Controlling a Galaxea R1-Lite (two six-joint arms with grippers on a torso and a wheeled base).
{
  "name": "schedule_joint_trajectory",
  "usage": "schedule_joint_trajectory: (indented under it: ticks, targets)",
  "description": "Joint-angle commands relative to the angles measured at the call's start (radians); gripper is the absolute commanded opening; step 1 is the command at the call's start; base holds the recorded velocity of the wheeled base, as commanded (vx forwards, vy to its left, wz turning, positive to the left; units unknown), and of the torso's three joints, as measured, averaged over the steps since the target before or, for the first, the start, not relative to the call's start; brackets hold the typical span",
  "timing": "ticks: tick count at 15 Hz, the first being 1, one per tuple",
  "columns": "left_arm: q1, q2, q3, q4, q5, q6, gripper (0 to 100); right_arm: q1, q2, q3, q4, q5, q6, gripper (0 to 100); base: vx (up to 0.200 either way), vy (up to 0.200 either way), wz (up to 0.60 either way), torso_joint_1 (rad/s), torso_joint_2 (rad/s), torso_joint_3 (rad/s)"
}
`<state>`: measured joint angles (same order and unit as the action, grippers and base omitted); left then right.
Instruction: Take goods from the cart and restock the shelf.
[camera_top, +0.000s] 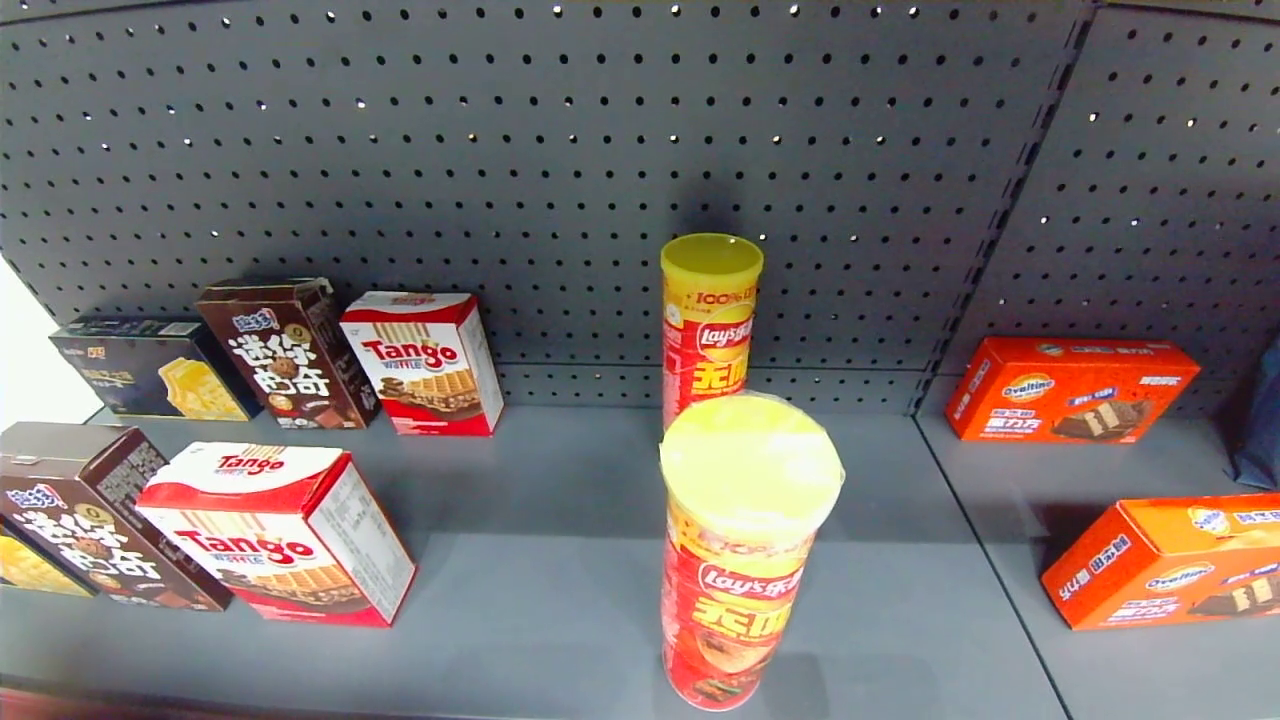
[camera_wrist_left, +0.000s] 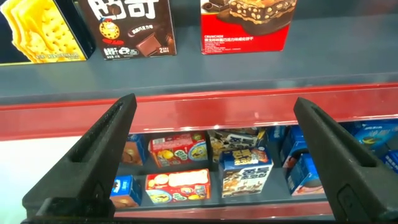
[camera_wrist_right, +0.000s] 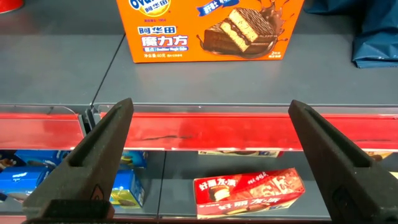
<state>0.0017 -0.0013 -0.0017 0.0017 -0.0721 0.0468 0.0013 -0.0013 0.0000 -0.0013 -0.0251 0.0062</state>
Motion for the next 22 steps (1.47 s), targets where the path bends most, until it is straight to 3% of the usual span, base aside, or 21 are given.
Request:
schedule_joint_trajectory:
  ticks: [1,2,4,5,22]
  targets:
    - [0.000,0.001,0.000,0.000,-0.002,0.007,100,0.000,0.001,0.000,0.000,-0.001,0.000,100,0.000,0.000,0.00,0.000,0.00,0.000]
    - [-0.002,0.001,0.000,0.000,-0.002,0.008,100,0.000,0.001,0.000,0.000,-0.001,0.000,100,0.000,0.000,0.00,0.000,0.00,0.000]
    - [0.000,0.001,0.000,0.000,0.002,-0.039,100,0.000,0.001,0.000,0.000,0.001,0.000,100,0.000,0.000,0.00,0.000,0.00,0.000]
    - [0.000,0.001,0.000,0.000,0.003,-0.042,100,0.000,0.001,0.000,0.000,0.001,0.000,100,0.000,0.000,0.00,0.000,0.00,0.000]
    - [0.000,0.001,0.000,0.000,0.003,-0.039,100,0.000,0.001,0.000,0.000,0.001,0.000,100,0.000,0.000,0.00,0.000,0.00,0.000]
